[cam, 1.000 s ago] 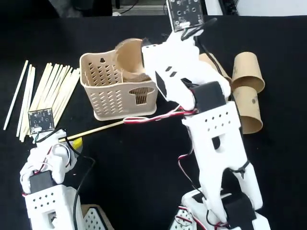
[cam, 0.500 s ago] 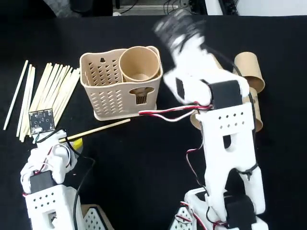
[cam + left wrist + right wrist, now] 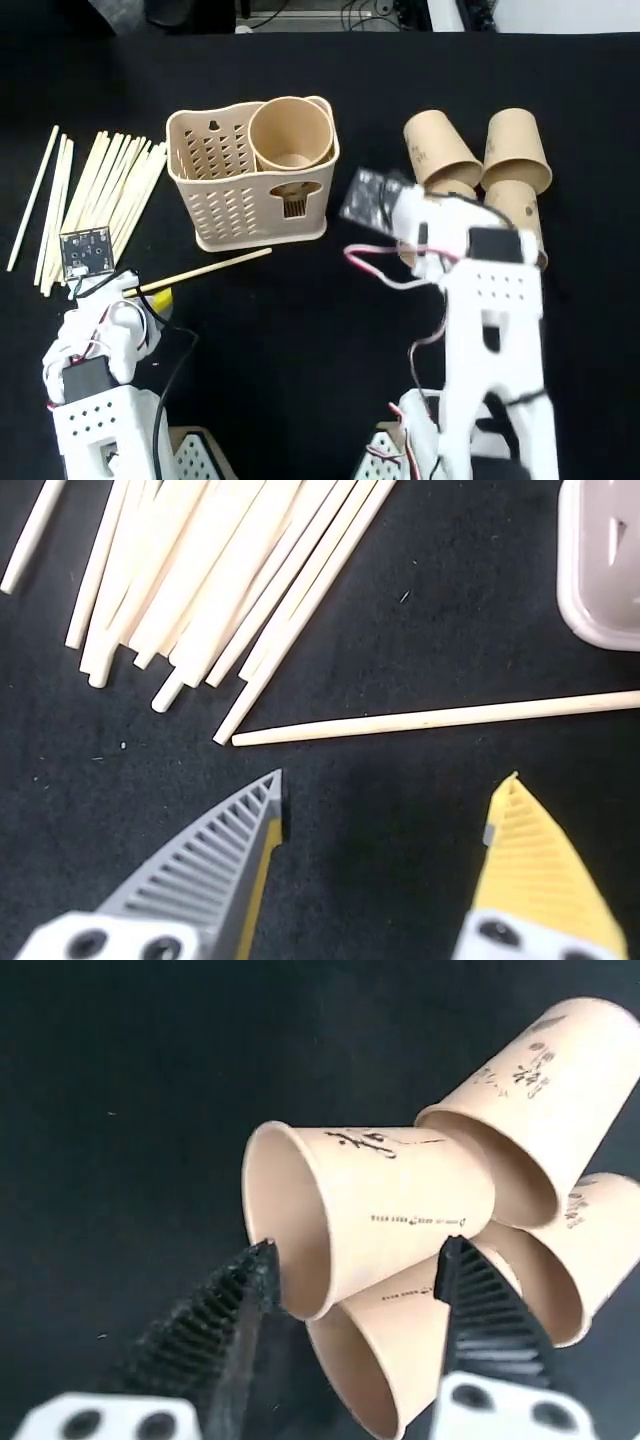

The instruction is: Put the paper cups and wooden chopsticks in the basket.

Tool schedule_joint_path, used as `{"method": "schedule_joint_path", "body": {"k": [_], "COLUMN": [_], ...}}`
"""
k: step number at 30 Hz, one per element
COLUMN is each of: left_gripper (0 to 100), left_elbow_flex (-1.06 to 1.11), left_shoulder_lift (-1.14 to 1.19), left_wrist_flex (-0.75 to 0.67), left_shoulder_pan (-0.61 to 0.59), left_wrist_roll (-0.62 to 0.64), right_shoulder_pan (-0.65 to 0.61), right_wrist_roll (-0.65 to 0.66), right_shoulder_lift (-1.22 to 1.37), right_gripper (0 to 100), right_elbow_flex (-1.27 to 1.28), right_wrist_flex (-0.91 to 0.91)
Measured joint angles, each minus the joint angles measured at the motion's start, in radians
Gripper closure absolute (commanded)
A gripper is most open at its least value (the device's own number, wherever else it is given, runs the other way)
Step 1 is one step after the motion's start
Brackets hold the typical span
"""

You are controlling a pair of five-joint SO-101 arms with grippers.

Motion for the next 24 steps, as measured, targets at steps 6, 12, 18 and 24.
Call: {"method": "schedule_joint_path", "body": {"k": [6, 12, 18, 24], "left_gripper": [68, 68, 68, 68], "left_elbow_flex": [0.000, 0.000, 0.000, 0.000], "left_shoulder_lift": [0.000, 0.000, 0.000, 0.000], "left_wrist_flex": [0.000, 0.000, 0.000, 0.000], "left_shoulder_pan": [0.000, 0.000, 0.000, 0.000], "left_wrist_roll": [0.000, 0.000, 0.000, 0.000], "right_shoulder_pan": [0.040, 0.091, 0.133, 0.135], "right_wrist_roll": [0.021, 0.005, -0.028, -0.253], "right_shoulder_lift": [-0.054, -0.055, -0.069, -0.075], "right_gripper": [74.6, 98.7, 98.7, 98.7], "right_elbow_flex": [0.311, 0.519, 0.559, 0.446], "right_wrist_flex": [-0.351, -0.798, -0.999, -0.830]}}
